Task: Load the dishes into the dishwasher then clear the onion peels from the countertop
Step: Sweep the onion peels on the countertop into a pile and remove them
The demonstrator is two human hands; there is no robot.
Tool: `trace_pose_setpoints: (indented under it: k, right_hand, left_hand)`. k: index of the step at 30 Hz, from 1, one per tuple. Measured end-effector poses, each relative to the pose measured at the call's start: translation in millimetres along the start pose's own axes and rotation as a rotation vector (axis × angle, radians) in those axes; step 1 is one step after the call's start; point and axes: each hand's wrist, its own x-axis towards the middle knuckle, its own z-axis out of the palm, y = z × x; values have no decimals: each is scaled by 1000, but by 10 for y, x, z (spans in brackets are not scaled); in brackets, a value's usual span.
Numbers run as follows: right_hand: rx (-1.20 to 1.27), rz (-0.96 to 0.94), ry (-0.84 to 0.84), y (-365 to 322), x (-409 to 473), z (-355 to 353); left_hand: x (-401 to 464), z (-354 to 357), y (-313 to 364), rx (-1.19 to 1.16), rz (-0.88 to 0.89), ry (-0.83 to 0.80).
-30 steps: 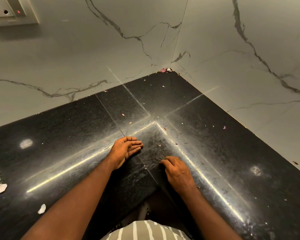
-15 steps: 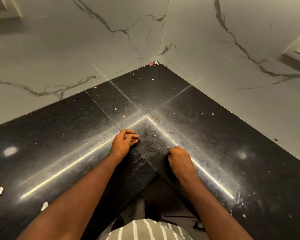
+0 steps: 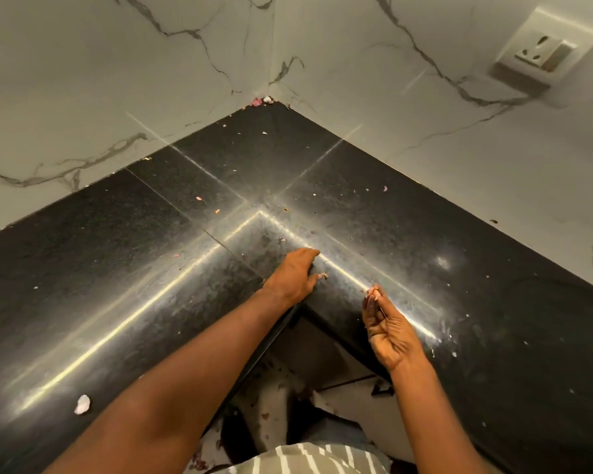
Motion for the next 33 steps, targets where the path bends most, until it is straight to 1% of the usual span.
trace_pose_setpoints:
  k: [3,6,8,10,14,17,20,21,23,25,27,30,31,33]
  right_hand:
    - [56,-1,-26,-23,-78,-60]
    - [63,1,-46,-49,-123,-69]
    - [56,16,-53,-81,-162,-68]
    - [47,38,-42,-123,-187,-78]
    - [53,70,-12,-268,-239,-130]
    - [10,110,-24,-351,-262,-190]
    - [-36,175,-53,-391,-256,-255]
    - [-61,201,-66,-407,-250,-276]
    - [-113,260,-128,-416,-249,-356]
    - [-121,285,-174,-411,-218,-432]
    - [-159,354,-234,-348,-269,-462]
    - [-262,476,-238,-164,-363,-505]
    - [-311,517,-238,-60,-412,-541]
    - [-442,593,-266,173,-509,-676]
  left_hand:
    - [150,83,177,195,-18,-119]
    - [269,142,231,431,21,-208]
    - [294,199,238,480,27,-189]
    - [272,243,260,472,10,-131]
    - [261,290,410,503,-78,-27]
    - [271,311,517,580,-196,-2]
    - [229,237,522,589,-365,63]
    - [194,207,482,576,-443,79]
    - [54,140,437,473,-556,120]
    - [-23,132,431,326,-580,123]
    - [-280,170,565,250,-575,136]
    - [-813,337,822,-114,-599,344]
    - [-1091,452,891,-228,-580,440]
    - [-1653,702,1029,-378,-555,610]
